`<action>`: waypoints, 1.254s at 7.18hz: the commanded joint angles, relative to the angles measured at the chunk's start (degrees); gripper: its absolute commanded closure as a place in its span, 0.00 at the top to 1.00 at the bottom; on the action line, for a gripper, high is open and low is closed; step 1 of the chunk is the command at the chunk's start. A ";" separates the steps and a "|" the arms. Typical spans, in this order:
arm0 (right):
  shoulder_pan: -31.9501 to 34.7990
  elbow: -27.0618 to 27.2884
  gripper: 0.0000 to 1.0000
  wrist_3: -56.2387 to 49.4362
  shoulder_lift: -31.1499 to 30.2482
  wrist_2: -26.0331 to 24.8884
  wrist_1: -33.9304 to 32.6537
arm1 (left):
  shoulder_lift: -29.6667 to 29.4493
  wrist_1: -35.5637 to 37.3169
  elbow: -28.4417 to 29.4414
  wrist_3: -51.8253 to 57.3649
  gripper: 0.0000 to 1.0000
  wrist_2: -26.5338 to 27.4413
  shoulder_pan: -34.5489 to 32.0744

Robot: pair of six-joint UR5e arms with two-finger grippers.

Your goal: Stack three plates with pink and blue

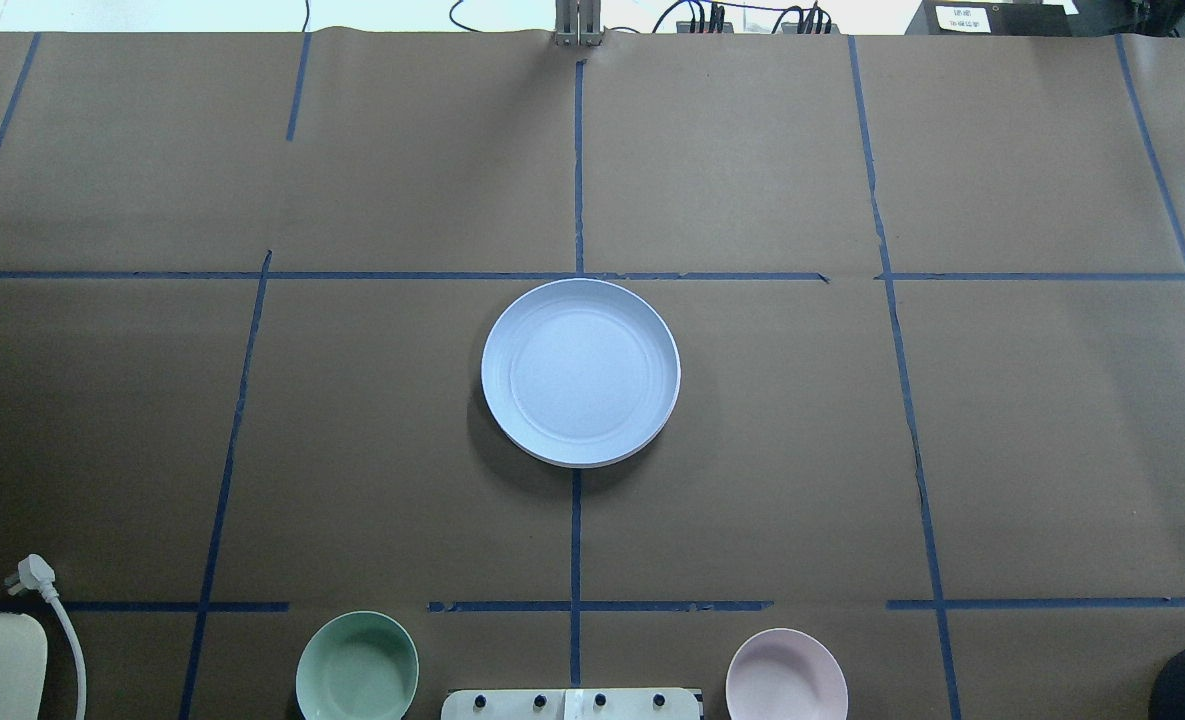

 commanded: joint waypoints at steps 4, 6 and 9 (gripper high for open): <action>0.89 0.28 1.00 -0.19 -2.26 -0.11 0.10 | 2.12 -0.09 -0.71 0.01 1.00 -0.06 0.05; 0.89 0.37 1.00 -0.10 -2.17 -0.03 0.19 | 2.39 0.00 -0.71 0.01 1.00 -0.06 0.05; 0.89 0.63 1.00 -0.10 -2.17 0.06 0.19 | 2.48 -0.18 -0.53 0.01 1.00 -0.06 0.05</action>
